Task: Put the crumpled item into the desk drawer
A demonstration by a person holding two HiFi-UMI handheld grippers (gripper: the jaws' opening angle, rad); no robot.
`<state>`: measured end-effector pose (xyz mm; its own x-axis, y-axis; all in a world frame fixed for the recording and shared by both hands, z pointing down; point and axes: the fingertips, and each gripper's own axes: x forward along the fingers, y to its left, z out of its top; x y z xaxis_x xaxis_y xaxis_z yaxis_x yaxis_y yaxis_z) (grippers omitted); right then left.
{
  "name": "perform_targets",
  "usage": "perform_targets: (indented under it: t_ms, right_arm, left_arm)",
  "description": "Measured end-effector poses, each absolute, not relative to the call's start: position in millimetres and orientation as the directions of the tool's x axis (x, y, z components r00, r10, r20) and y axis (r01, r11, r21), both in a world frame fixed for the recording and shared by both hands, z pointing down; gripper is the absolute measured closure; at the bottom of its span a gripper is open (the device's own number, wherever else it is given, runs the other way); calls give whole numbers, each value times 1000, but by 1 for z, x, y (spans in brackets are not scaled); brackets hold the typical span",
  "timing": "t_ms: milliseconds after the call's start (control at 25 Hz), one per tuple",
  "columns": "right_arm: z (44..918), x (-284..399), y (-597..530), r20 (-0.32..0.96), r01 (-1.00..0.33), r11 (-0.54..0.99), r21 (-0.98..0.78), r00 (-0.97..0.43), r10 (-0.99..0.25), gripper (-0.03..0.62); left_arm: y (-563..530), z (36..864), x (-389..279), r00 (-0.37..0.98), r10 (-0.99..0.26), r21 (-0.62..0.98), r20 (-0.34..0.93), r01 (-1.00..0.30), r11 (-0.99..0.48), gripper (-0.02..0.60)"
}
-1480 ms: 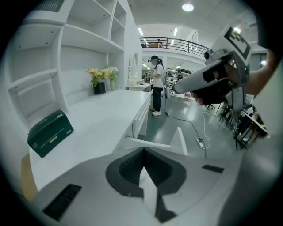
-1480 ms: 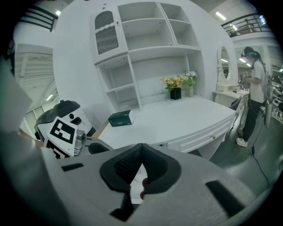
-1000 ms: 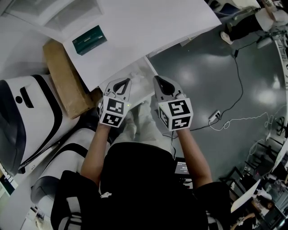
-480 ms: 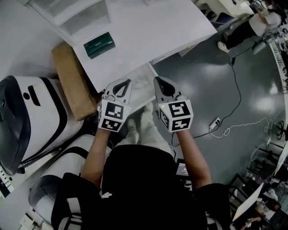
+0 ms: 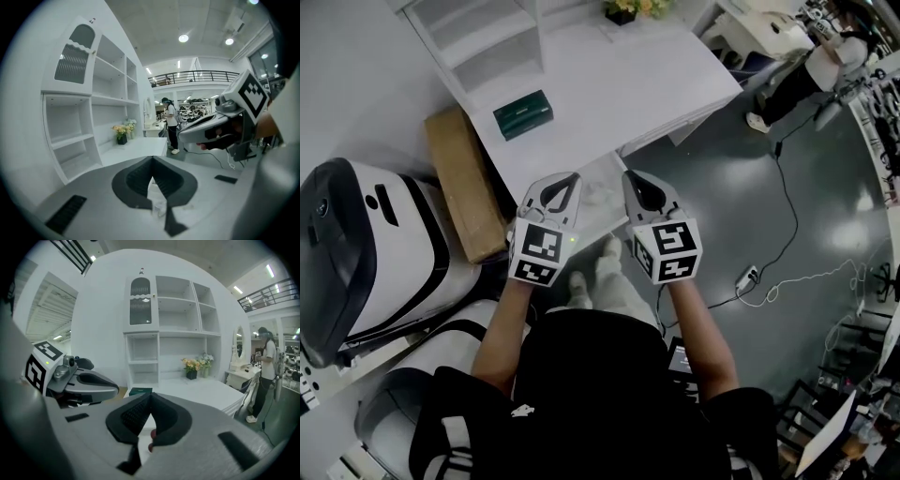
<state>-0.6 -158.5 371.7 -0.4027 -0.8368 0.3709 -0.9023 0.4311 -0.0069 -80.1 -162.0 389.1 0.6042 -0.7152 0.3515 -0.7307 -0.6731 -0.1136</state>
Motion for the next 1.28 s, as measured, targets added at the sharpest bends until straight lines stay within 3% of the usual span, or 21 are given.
perform_targets:
  t_ms: [600,1280]
  right_arm:
    - [325,-28,-149,292,-894,445,56,-411,-863,599]
    - [273,-5,-107,201,-894,440,84,-417,-887,599]
  left_arm:
    - [-147,332,-101,617,-754,-137,226,-746,-652,575]
    - [-104,276,-77,622,-775,-169,108,-757,-631,575]
